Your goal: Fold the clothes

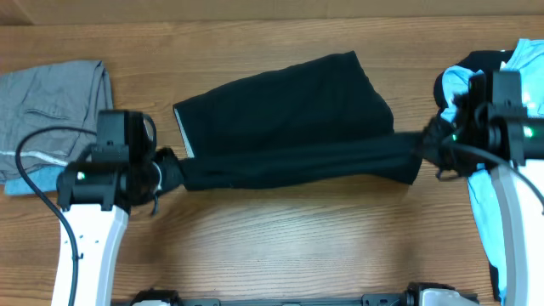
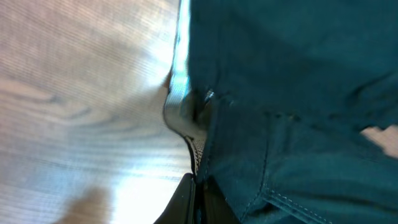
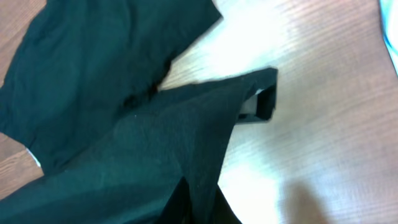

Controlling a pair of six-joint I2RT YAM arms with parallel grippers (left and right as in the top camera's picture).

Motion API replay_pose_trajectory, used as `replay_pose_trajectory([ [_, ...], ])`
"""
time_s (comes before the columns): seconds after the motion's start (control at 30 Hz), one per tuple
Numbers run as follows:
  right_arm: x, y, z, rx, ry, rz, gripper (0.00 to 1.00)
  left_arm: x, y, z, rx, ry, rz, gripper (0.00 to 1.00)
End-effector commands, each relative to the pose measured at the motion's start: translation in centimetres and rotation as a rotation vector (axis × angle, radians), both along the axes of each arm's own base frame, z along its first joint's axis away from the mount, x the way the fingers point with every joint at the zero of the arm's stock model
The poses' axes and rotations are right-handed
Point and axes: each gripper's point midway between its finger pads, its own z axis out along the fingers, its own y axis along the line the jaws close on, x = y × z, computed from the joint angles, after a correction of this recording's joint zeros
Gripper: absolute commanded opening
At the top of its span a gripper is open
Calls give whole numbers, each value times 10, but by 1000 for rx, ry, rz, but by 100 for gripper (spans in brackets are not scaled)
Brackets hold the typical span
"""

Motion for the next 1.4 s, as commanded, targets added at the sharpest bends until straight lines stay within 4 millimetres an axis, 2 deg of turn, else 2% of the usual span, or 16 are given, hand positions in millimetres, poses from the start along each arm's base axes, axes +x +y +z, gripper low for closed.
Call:
replay_pose_trajectory([
  [0.0,36,-14,12,-74,-71,25,4,35,26,34,112,-90,86,4],
  [0.07,59,-10,22,-58,-145,59,4,56,33,50,146,-123,105,4],
  [0.13,71,-8,30,-66,-198,69,4,68,34,55,149,-131,107,4],
  [0.23,87,-3,39,-71,-270,83,4,86,34,46,150,-125,107,4],
  [0.33,101,2,38,-76,-300,94,4,101,35,30,154,-102,106,4],
  [0.4,115,10,31,-73,-309,112,4,113,38,18,172,-89,113,4],
  [0.63,154,28,-7,-60,-289,122,4,143,51,7,238,-134,151,4],
  [0.83,190,27,-47,-75,-279,91,4,169,55,-3,254,-179,166,4],
  [0.97,210,28,-54,-74,-325,89,4,183,54,-22,254,-169,163,4],
  [1.03,221,31,-54,-72,-360,92,4,190,55,-40,257,-144,159,4],
  [1.13,226,36,-57,-70,-374,101,4,196,57,-57,274,-122,154,4],
  [1.27,241,51,-77,-67,-384,127,4,204,60,-76,291,-104,158,4],
  [1.37,254,63,-87,-64,-416,145,4,209,61,-78,294,-113,161,4],
])
